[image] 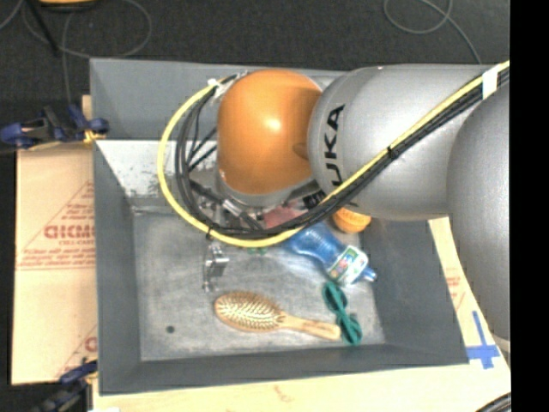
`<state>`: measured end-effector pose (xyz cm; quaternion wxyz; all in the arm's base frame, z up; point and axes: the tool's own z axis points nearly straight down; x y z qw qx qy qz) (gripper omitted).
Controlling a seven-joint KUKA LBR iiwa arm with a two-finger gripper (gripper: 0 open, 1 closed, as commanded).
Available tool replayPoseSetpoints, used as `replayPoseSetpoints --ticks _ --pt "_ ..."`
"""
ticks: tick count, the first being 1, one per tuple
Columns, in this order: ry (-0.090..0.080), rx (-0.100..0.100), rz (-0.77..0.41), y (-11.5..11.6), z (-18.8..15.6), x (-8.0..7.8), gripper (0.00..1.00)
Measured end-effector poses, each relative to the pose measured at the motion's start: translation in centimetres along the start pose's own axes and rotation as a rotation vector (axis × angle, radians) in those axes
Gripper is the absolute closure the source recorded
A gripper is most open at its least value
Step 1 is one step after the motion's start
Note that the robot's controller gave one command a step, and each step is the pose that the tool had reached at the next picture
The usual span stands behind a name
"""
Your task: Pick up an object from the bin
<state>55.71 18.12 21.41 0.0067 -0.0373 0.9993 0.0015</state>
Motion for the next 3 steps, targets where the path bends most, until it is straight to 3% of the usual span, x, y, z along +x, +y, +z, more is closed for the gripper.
replayPoseSetpoints --ticks 1,2,3 --pt "0.011 0.002 -0.130 -7.44 4.50 4.60 1.00" --pt "0.012 -0.001 -0.129 -7.29 4.49 4.62 0.00" --pt "0.012 -0.001 -0.129 -7.29 4.49 4.62 0.00"
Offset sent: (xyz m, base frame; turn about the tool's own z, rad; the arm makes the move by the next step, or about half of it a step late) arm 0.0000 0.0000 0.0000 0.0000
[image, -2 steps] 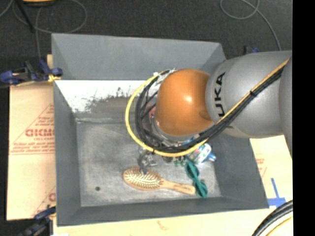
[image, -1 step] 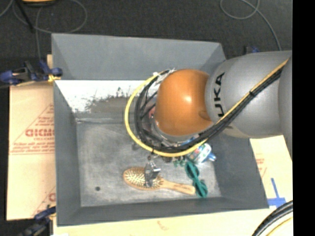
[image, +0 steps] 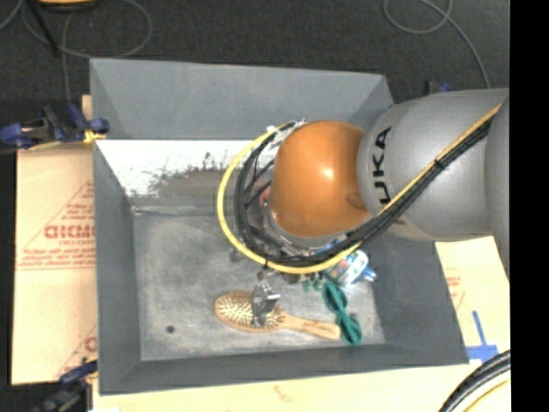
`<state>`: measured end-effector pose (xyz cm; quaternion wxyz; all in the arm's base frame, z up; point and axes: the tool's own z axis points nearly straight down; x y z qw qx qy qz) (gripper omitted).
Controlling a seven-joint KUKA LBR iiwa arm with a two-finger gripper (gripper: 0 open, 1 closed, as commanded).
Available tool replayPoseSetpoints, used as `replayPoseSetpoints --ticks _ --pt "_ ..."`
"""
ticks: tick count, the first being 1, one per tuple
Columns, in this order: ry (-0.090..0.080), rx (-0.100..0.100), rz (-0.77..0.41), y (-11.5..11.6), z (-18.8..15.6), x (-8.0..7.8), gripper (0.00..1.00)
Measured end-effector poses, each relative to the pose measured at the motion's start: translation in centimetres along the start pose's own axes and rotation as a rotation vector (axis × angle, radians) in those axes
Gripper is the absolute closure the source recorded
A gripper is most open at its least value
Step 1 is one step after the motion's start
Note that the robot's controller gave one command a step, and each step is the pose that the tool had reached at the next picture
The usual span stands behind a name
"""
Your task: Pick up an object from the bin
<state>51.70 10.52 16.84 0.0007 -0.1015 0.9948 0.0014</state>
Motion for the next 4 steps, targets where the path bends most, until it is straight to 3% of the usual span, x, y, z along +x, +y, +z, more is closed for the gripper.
replayPoseSetpoints --ticks 1,2,3,4 --pt "-0.012 -0.002 -0.085 0.4 9.4 -1.2 1.00" --pt "-0.012 -0.002 -0.083 0.4 9.4 -1.2 1.00" --pt "-0.023 0.000 -0.230 -0.6 9.4 0.9 1.00" --pt "0.001 0.004 -0.422 -2.4 9.0 3.5 1.00"
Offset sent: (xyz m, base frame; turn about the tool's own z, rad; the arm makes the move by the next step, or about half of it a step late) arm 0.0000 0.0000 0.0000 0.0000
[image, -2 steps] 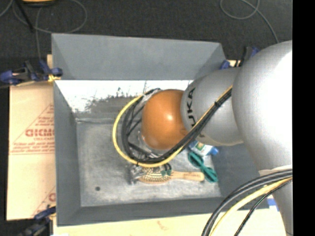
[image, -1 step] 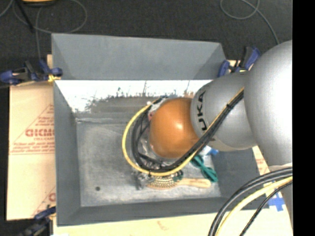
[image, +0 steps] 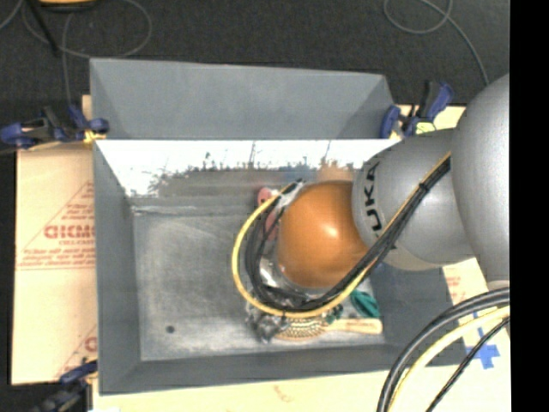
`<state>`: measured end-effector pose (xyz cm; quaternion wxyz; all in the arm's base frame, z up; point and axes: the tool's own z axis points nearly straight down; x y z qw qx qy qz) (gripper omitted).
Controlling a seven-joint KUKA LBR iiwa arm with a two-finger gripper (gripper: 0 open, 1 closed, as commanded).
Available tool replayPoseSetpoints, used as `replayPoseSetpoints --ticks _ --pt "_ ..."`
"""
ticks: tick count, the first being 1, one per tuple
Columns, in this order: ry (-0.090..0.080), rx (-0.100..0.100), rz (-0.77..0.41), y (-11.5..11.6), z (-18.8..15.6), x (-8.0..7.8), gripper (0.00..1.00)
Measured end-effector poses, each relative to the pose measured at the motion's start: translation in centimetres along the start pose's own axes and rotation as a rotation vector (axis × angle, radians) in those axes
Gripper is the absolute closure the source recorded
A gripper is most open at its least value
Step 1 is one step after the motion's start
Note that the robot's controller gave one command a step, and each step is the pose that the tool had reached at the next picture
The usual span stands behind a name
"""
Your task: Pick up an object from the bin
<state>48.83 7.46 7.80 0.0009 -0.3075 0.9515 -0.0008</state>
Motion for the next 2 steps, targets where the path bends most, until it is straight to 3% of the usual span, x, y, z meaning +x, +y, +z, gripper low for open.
replayPoseSetpoints --ticks 1,2 --pt "0.002 -0.004 0.479 -0.45 -14.27 -0.76 0.00" --pt "-0.003 -0.002 0.481 -0.53 -14.90 -0.92 0.00"
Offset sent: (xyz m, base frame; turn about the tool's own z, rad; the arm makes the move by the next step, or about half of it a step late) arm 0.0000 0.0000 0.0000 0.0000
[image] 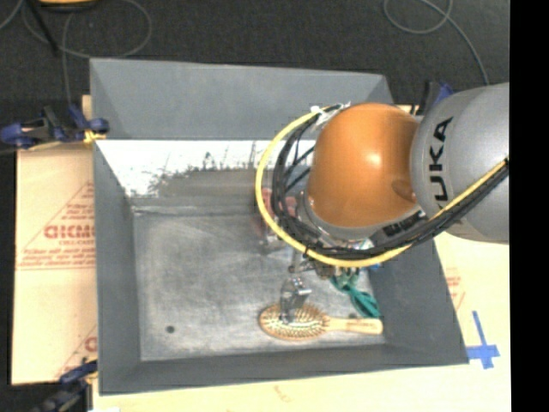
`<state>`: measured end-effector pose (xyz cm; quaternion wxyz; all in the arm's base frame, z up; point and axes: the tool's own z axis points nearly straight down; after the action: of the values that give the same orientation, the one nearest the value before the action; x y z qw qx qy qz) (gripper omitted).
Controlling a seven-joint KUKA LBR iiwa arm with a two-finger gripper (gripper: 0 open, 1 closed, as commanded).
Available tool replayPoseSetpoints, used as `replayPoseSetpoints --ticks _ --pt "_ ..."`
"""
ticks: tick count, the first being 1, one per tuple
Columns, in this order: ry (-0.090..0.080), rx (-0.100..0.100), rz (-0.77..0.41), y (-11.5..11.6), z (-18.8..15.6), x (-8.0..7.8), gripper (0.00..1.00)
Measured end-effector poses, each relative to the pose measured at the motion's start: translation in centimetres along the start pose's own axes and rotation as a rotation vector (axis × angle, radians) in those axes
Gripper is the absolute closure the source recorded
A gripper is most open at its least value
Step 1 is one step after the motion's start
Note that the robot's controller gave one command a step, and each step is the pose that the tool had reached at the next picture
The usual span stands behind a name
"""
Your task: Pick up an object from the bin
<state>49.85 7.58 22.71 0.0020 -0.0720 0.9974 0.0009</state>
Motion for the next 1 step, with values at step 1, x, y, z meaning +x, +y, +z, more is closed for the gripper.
replayPoseSetpoints --ticks 1 --pt "-0.006 -0.003 -0.186 -3.74 14.49 -0.18 1.00"
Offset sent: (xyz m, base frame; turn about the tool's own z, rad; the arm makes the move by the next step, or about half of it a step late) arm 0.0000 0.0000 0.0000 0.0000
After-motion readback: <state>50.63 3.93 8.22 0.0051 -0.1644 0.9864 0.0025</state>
